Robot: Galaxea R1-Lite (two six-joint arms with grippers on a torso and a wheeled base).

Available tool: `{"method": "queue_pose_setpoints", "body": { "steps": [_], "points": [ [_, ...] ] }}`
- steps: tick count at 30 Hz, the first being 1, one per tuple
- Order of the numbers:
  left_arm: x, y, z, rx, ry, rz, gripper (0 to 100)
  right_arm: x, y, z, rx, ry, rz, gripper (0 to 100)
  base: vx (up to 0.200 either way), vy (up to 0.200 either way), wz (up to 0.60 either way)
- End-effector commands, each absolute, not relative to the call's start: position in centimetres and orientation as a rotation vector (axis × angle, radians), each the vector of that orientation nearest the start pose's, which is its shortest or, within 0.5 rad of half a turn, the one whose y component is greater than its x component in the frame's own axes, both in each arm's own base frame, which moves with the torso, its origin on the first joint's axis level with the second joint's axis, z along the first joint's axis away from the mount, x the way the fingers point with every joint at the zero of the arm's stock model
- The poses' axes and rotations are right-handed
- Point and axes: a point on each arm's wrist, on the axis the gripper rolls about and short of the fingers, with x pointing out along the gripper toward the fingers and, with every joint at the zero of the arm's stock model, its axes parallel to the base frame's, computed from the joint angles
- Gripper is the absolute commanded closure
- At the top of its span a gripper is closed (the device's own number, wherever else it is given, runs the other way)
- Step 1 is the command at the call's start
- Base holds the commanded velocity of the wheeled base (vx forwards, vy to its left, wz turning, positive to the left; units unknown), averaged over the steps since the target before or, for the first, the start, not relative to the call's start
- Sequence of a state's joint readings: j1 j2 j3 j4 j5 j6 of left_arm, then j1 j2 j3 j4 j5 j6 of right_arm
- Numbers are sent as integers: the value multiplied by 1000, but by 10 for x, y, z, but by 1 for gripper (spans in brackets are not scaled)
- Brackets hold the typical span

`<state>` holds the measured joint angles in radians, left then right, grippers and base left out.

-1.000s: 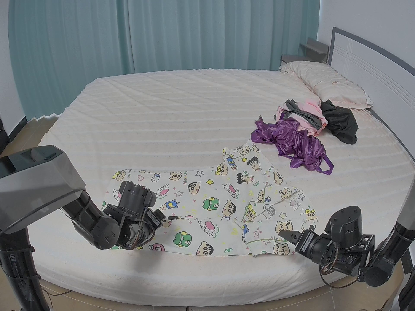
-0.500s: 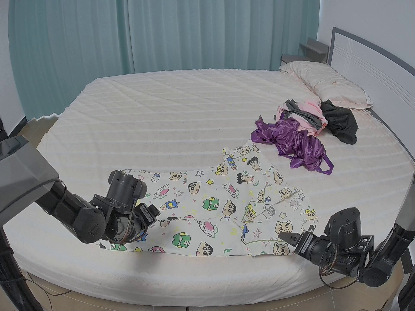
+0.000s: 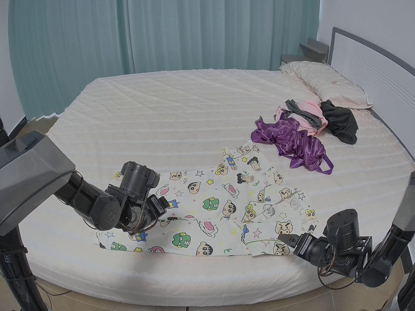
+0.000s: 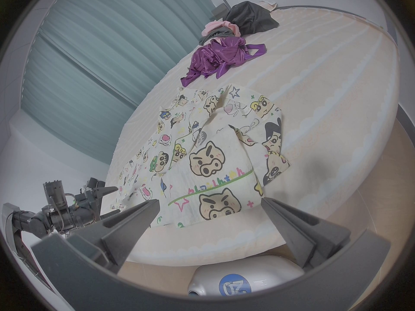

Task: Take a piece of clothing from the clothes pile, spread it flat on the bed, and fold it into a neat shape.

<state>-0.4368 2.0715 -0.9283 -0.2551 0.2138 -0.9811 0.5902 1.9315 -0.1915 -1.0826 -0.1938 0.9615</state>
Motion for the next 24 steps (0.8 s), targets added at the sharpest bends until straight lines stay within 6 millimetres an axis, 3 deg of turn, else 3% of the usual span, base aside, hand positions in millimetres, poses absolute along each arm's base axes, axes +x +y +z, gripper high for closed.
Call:
{"method": "queue_pose_setpoints", "body": {
  "steps": [1,9,17,21,24],
  "points": [
    [339,-150,34,-605,893,244,0,195,125,33,664,732,56,0,0,0,0],
    [366,-142,40,-651,833,260,0,195,125,32,666,734,54,0,0,0,0],
    [390,-108,56,-657,752,294,0,195,125,32,666,734,54,0,0,0,0],
    [392,-88,57,-645,755,321,0,195,125,32,665,735,52,0,0,0,0],
    [381,-67,69,-613,799,267,0,193,124,31,662,746,54,0,0,0,0]
  ]
}}
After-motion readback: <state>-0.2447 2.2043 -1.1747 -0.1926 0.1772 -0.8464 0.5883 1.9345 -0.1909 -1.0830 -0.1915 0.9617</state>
